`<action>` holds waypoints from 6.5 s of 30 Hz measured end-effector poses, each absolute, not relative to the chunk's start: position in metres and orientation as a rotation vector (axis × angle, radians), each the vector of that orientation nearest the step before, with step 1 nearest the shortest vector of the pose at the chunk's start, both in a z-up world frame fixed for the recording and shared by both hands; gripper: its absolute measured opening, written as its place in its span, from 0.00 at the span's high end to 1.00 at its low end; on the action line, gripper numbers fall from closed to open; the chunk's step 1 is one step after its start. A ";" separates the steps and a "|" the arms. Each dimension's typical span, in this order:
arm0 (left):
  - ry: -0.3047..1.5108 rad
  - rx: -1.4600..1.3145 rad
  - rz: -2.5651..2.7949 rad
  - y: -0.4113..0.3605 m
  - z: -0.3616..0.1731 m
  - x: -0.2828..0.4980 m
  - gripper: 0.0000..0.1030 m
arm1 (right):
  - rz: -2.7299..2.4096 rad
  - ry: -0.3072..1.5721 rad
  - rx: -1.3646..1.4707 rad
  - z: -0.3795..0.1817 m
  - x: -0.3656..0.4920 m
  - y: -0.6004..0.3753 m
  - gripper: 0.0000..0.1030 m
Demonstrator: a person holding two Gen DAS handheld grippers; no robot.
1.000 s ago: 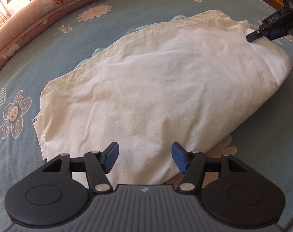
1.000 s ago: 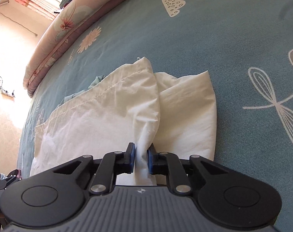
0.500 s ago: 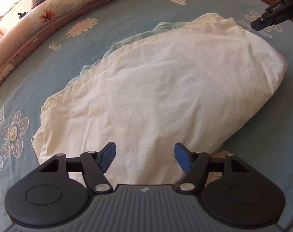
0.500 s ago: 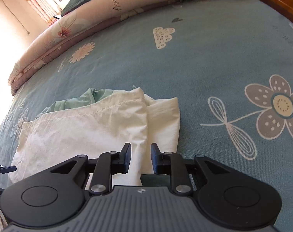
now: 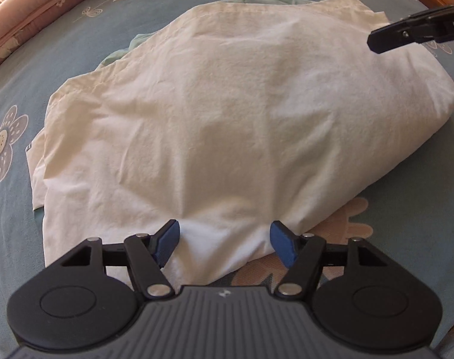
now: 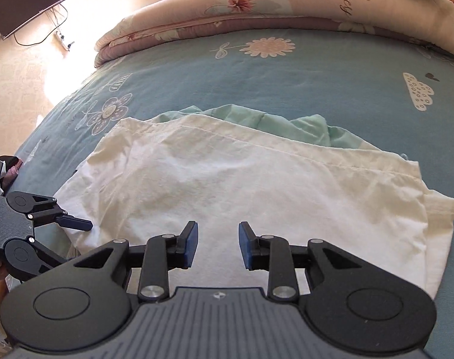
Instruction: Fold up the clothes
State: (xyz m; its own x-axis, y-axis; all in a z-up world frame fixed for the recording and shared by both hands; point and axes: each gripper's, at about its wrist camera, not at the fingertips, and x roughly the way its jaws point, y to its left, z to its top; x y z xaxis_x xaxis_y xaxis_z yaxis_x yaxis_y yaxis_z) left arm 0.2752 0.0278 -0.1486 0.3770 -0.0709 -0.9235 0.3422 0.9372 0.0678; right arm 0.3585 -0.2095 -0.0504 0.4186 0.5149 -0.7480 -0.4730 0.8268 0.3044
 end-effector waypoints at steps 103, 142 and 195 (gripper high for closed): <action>1.460 -0.464 -0.476 0.081 -0.144 0.379 0.46 | 0.539 1.277 0.646 -0.136 0.376 -0.344 0.63; 1.048 0.113 -0.423 0.007 -0.100 0.436 0.30 | 0.402 0.939 -0.146 -0.097 0.445 -0.196 0.18; 0.955 0.035 -0.242 -0.002 -0.088 0.369 0.25 | 0.483 0.914 -0.108 -0.098 0.366 -0.178 0.08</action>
